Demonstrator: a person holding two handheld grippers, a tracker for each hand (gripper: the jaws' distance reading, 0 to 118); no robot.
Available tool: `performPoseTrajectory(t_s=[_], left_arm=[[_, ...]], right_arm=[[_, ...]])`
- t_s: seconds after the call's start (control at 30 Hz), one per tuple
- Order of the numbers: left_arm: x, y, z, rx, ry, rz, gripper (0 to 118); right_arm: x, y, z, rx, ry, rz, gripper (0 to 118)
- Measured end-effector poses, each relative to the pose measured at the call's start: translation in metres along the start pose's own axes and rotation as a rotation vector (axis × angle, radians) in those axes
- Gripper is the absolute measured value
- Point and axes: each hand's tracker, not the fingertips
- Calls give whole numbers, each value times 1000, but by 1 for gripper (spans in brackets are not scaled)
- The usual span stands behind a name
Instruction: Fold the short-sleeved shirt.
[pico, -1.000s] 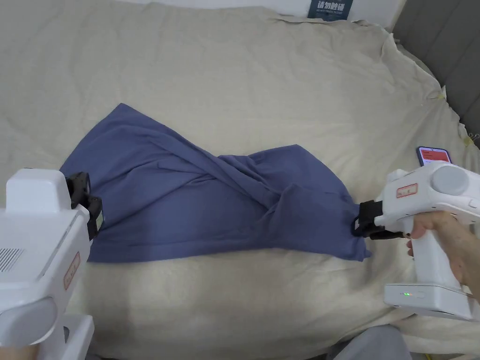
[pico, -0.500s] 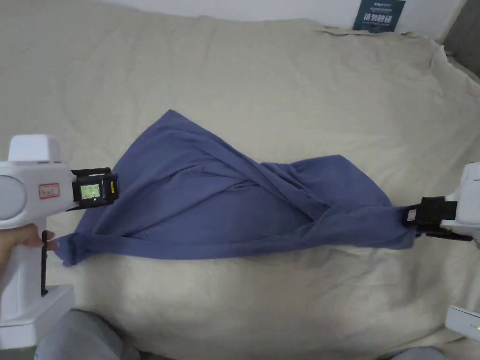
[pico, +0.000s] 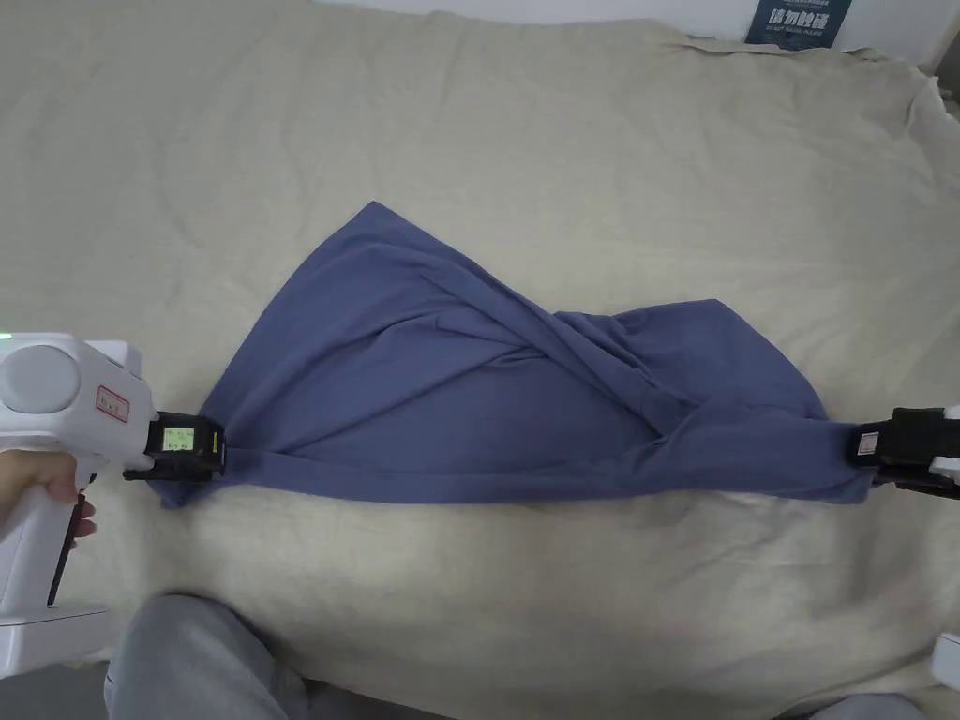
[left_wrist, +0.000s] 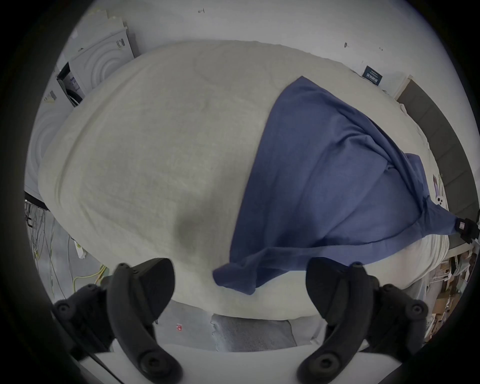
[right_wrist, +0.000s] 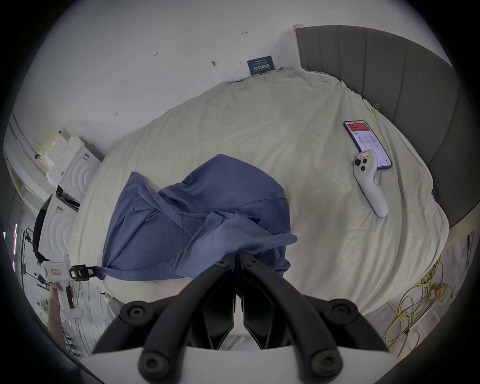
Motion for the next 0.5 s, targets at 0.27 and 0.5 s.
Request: performPoseTrajectory(t_s=[0.27,0.5], left_arm=[[19,-10,-18,28,30,-52,2],[17,-18,20,213,-24,-17,0]], right_arm=[[-1,-3,-3,-8,-9,-5,2],[5,-2,14,15,20,-24,2]])
